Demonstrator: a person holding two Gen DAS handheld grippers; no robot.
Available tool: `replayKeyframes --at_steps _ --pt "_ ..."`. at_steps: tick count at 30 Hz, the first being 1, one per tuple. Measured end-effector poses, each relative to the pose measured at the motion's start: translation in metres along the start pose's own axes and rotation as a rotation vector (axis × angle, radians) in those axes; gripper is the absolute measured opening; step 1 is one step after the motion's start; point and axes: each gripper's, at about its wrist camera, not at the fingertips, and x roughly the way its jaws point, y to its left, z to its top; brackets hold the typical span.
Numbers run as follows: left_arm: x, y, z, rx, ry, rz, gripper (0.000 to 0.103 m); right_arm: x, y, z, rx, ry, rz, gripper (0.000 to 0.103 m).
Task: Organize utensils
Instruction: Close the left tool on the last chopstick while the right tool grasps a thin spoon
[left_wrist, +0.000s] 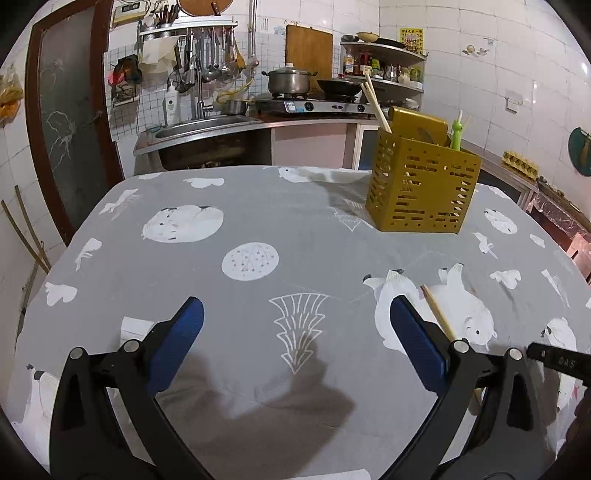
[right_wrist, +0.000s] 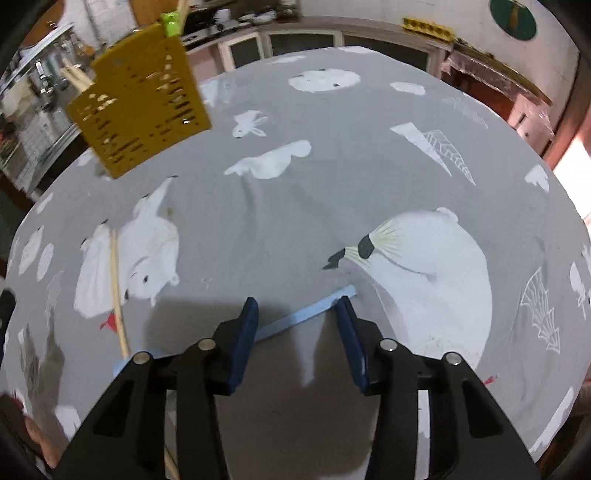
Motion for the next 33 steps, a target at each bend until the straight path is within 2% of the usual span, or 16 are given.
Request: replayKeyframes --at_steps 6,15,19,21,26,27,29,30,31,33 --pt "0.009 -0.013 0.003 -0.03 0.04 -0.012 0.098 0.008 0.006 0.016 -0.044 -0.043 -0.013 0.015" --pt "0.043 -0.08 -0.001 -0.001 0.178 -0.06 0.097 0.029 0.002 0.058 -0.201 -0.052 0.1 0.01" --pt "0.06 -0.104 -0.003 0.011 0.22 -0.032 0.092 0.039 0.004 0.072 -0.27 -0.063 0.152 0.01" --pt "0.069 -0.111 -0.002 0.005 0.246 -0.02 0.086 0.043 0.004 0.078 -0.286 -0.064 0.171 0.01" --pt "0.089 -0.119 0.0 -0.021 0.32 -0.022 0.055 0.053 0.008 0.092 -0.318 -0.054 0.201 0.01" --pt "0.09 -0.121 0.0 -0.019 0.32 -0.014 0.054 0.054 0.009 0.094 -0.326 -0.05 0.2 0.01" --pt "0.093 -0.127 0.003 0.0 0.332 -0.012 0.041 0.056 0.014 0.098 -0.337 -0.041 0.204 0.01" --pt "0.095 -0.128 0.004 0.006 0.339 -0.013 0.038 0.058 0.014 0.1 -0.336 -0.038 0.206 0.01" --pt "0.096 -0.13 0.006 0.013 0.349 -0.017 0.03 0.06 0.015 0.102 -0.333 -0.031 0.208 0.01" --pt "0.1 -0.136 0.008 0.04 0.372 -0.013 0.025 0.063 0.017 0.105 -0.339 -0.025 0.208 0.01"
